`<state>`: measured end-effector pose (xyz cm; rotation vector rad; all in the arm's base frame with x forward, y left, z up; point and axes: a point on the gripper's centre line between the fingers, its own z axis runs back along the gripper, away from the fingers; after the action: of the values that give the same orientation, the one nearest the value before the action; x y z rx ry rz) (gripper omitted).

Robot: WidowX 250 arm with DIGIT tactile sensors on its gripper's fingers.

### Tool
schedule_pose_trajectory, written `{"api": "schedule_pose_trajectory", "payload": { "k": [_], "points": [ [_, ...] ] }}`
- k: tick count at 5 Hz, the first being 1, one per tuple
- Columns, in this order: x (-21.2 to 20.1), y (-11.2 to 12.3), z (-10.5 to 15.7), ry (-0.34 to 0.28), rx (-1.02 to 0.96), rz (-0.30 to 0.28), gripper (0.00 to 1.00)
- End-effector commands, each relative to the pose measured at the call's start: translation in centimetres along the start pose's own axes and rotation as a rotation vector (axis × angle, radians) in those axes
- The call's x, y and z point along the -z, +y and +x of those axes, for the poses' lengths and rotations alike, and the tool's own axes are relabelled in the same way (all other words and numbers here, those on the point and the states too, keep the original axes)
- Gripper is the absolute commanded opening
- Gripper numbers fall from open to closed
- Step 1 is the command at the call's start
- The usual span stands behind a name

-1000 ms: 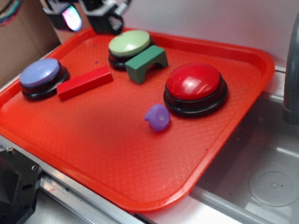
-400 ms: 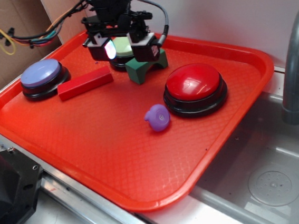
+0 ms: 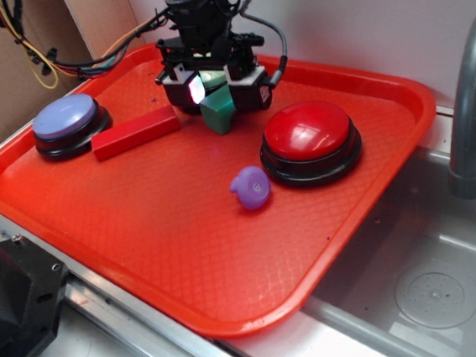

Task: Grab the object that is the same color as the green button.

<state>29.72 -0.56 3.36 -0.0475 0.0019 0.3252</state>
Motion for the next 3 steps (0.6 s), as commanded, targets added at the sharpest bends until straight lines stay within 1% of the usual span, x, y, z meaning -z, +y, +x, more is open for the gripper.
{"api": "schedule_pose_trajectory", "payload": {
  "k": [1,2,3],
  "points": [
    [-0.2,-0.7,0.2,-0.044,-0.009,0.02,1.0],
    [-0.8,-0.9,-0.2,-0.067,-0.054,0.054,0.0],
    [-1.2,-0.7,-0.2,-0.065,-0.029,0.077,0.0]
  ]
}}
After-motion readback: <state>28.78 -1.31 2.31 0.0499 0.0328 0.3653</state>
